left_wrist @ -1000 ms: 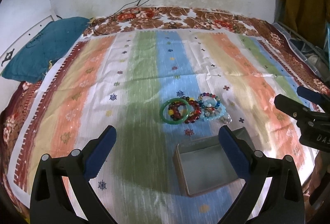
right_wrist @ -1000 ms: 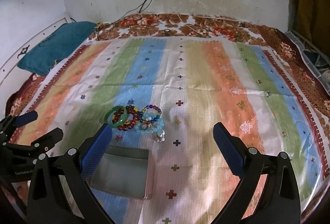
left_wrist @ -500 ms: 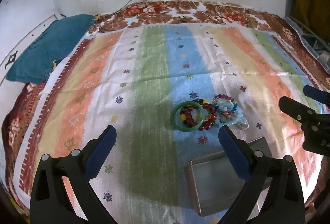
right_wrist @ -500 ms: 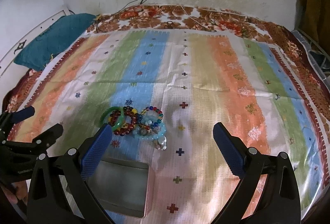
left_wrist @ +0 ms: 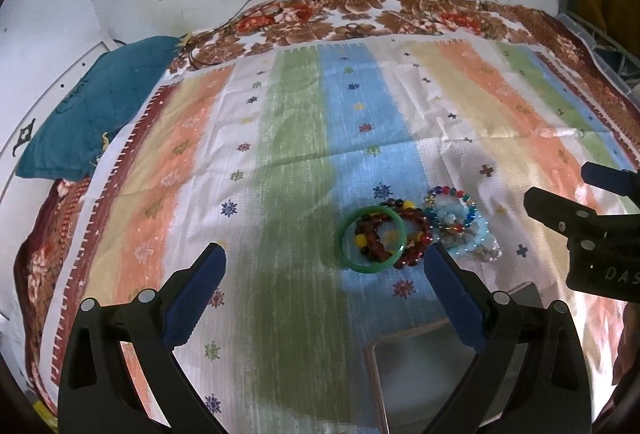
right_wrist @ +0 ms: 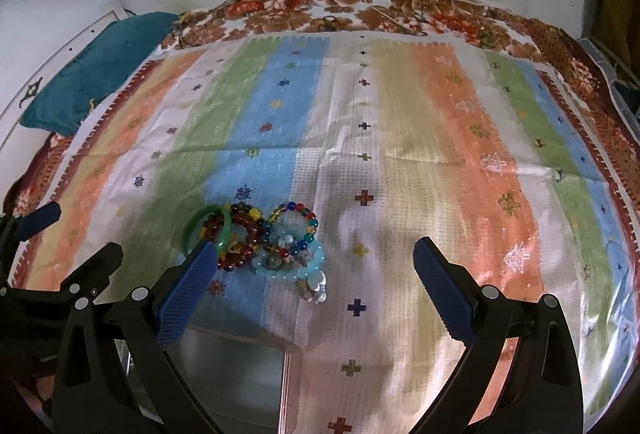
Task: Organize jewelry
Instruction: 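Lower left tool to the green jade bangle while right tool approaches the dark bead bracelet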
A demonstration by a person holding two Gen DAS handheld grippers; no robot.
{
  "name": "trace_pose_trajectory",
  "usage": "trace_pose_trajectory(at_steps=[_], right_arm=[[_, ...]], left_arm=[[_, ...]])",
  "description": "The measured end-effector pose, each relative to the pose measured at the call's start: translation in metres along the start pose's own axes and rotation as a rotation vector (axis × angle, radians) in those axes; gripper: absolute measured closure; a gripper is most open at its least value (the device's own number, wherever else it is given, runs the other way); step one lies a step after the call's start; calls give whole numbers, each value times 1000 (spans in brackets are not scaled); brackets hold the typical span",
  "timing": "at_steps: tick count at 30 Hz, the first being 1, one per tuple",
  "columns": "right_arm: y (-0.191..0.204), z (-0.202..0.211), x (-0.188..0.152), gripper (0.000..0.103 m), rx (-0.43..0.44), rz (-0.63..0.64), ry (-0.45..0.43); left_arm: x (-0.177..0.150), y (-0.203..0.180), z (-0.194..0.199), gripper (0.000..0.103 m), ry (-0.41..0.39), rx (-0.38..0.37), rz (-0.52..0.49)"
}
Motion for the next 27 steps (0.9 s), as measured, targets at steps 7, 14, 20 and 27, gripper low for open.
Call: trace_pose_trajectory(at_steps=[7, 14, 20, 27], right_arm=[[-5, -15, 6, 4, 1, -26, 40], [-8, -38, 8, 4, 14, -40, 102], [-11, -51, 9, 4, 33, -61, 149], [-11, -65, 14, 4, 48, -70, 185]], left_arm=[[6, 5, -19, 6, 56, -46, 20], [9, 12, -51, 6, 135, -45, 37], [12, 20, -63, 6, 161, -99, 82], [11, 17, -84, 6, 214, -141, 73]])
Point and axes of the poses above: each gripper's, at about its wrist camera, not at the fingertips, and z roughly against the way its jaws point, y to its left, x to its top, the point moved 6 cm from there along -z, roughly the way its jaws point, and after that the axes turned 14 degrees about y, right-handed, at the moved point
